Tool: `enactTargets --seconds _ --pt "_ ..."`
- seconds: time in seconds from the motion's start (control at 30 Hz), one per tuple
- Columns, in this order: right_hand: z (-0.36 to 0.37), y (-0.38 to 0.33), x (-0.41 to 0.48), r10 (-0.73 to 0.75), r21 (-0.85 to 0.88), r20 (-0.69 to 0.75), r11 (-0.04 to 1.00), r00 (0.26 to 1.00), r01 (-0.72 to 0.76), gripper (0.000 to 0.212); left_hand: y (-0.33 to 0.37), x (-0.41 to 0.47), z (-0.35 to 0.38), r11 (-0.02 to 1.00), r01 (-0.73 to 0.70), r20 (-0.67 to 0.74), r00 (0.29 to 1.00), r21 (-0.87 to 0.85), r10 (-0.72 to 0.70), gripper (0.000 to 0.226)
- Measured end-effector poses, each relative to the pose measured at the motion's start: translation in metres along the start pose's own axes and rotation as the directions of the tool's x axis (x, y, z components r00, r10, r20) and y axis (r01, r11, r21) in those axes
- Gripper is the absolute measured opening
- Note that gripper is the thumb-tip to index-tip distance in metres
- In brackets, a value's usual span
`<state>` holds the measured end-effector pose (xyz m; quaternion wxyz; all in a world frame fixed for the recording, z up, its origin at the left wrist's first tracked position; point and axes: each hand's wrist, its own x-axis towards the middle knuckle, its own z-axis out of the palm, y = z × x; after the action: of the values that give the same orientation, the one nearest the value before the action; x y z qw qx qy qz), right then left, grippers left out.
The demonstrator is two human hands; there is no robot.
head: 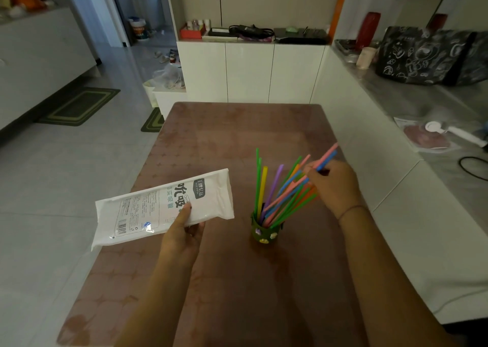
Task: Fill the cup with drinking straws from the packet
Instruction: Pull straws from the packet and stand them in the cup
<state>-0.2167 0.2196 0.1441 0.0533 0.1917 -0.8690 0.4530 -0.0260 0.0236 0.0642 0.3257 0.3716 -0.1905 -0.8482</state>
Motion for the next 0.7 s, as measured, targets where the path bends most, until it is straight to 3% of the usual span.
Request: enactTargets --seconds 0.13,0.27,0.33,0.43,0.5,0.57,0.7 --pt "0.022 0.0 0.001 -0.057 -0.142 0.107 0.987 0.993 0.072 0.021 0.0 -0.002 0.0 1.0 -0.005 -0.005 1.0 0.008 0.005 0.025" --pt "0.03 0.005 -0.001 0.01 -0.281 0.184 0.959 0.983 0.043 0.027 0.001 -0.002 -0.002 1.0 -0.02 0.003 1.0 -0.003 0.02 0.025" --pt "0.027 0.005 -0.001 0.015 -0.232 0.171 0.972 0.985 0.025 0.024 0.002 -0.002 -0.004 1.0 -0.021 0.0 1.0 -0.006 0.021 0.025" --pt "0.018 0.005 0.001 0.052 -0.026 0.079 0.998 0.995 -0.05 0.03 0.002 -0.002 -0.004 1.0 -0.02 0.002 1.0 -0.01 0.02 0.024" --pt "0.013 0.003 0.002 0.025 0.062 0.039 0.998 0.999 -0.027 0.019 0.001 -0.003 -0.002 1.0 -0.018 0.012 1.0 -0.005 0.018 0.023" --pt "0.011 0.003 0.003 -0.006 0.099 0.016 0.995 1.0 0.005 0.009 0.0 -0.004 0.0 1.0 -0.012 0.013 1.0 0.005 0.012 0.023" --pt "0.015 0.004 0.002 -0.035 0.078 0.033 0.996 0.999 0.032 0.009 -0.002 -0.006 0.005 1.0 -0.006 0.014 1.0 0.018 0.006 0.024"
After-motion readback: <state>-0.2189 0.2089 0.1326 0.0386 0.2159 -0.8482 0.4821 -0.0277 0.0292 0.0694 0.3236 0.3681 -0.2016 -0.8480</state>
